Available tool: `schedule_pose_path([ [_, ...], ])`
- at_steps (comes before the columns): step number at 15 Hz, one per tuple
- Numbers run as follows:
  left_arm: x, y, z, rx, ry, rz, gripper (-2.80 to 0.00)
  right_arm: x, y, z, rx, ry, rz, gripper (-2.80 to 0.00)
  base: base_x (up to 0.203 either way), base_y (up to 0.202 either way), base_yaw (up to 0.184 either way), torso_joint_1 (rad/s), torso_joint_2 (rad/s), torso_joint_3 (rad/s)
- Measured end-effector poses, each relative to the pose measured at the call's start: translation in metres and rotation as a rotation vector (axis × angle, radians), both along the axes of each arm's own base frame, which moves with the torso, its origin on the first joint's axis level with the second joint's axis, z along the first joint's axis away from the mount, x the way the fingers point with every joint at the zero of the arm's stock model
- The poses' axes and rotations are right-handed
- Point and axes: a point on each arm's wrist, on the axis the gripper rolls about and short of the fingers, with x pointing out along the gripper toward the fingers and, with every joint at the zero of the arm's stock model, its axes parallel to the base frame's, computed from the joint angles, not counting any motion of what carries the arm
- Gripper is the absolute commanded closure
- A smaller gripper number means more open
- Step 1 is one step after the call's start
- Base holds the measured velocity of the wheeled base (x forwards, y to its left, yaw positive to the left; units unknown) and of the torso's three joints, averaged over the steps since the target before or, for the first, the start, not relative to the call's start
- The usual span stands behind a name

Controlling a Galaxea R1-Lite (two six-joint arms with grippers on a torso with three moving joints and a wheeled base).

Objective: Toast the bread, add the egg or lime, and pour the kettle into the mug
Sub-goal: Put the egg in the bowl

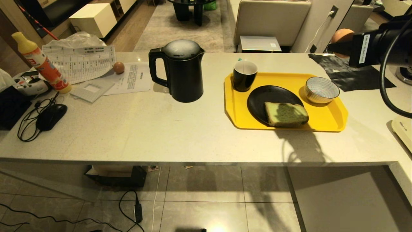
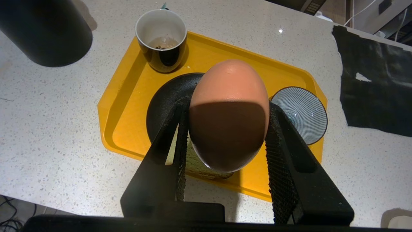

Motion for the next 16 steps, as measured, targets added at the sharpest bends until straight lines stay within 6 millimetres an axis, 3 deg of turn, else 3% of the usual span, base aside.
schedule_pose_path([
  [16,0.0,0.0001,0.0,-0.001,0.0,0.0,0.0,0.0039,0.0014,-0.0022,-0.003,0.009,0.001,0.0,0.0,0.0,0.0,0.0,0.0,0.0],
])
